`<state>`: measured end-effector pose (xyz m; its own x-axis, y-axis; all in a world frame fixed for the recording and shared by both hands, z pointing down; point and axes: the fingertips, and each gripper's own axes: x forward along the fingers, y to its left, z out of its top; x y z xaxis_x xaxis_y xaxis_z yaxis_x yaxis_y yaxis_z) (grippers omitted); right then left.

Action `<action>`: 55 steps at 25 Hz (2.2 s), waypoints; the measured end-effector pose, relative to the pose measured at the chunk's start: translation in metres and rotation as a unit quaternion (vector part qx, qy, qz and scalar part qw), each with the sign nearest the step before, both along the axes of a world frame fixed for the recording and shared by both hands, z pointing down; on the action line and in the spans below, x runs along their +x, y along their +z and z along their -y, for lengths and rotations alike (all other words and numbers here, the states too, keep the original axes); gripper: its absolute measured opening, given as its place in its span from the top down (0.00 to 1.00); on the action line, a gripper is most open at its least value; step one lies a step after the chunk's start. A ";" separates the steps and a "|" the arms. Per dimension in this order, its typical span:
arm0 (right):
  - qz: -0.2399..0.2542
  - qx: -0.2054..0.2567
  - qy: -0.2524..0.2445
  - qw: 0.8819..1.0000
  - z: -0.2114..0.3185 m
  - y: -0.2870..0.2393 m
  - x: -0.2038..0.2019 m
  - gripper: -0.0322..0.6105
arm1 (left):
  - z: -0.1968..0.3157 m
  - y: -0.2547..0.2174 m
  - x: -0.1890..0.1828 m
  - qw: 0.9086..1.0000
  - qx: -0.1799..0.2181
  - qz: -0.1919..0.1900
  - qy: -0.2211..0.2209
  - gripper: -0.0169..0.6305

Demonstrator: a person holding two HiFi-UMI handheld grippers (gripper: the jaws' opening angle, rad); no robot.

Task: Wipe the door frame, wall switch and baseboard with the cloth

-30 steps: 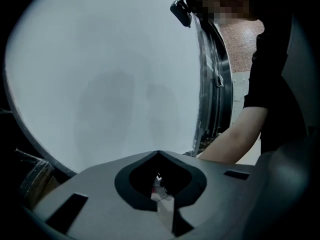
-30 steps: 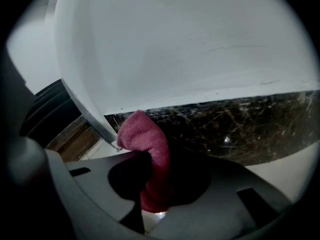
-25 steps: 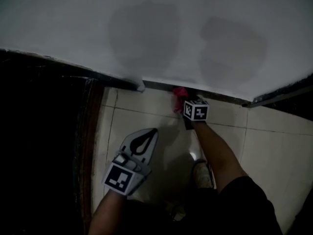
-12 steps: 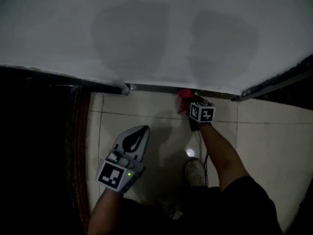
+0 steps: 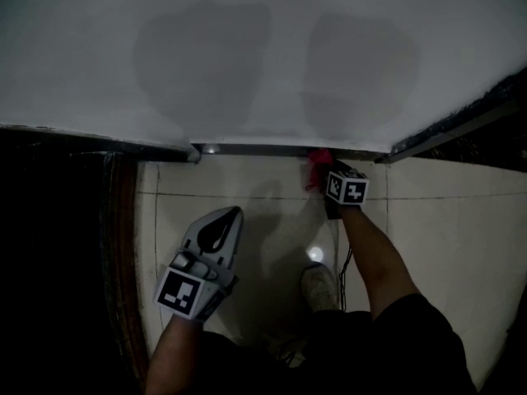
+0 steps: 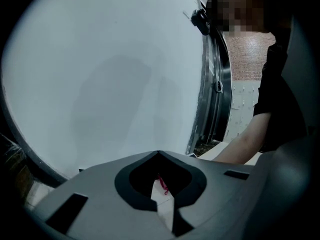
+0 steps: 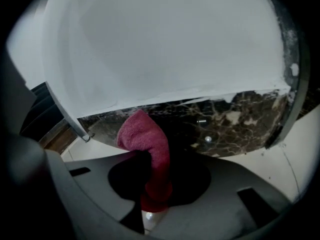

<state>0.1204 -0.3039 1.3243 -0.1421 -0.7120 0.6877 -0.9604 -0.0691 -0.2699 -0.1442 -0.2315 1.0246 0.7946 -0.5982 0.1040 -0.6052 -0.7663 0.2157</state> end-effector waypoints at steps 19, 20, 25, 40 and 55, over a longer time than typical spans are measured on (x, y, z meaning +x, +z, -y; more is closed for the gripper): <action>-0.022 -0.013 0.105 0.994 -0.039 -0.002 0.111 0.82 | 0.003 -0.001 0.029 1.000 -0.004 -0.004 0.010 0.99; -0.024 -0.014 0.109 0.994 -0.041 -0.002 0.116 0.82 | 0.003 0.000 0.031 1.000 -0.004 -0.004 0.011 0.99; -0.035 -0.020 0.127 0.991 -0.046 -0.001 0.133 0.82 | 0.004 0.001 0.033 1.000 -0.006 -0.004 0.011 0.99; -0.084 -0.040 0.226 0.970 -0.077 -0.001 0.175 0.82 | 0.014 0.000 0.016 1.000 -0.005 -0.008 -0.011 0.99; -0.108 0.022 0.142 0.984 -0.072 -0.063 0.115 0.82 | 0.008 -0.028 -0.044 0.999 0.015 -0.029 -0.038 0.99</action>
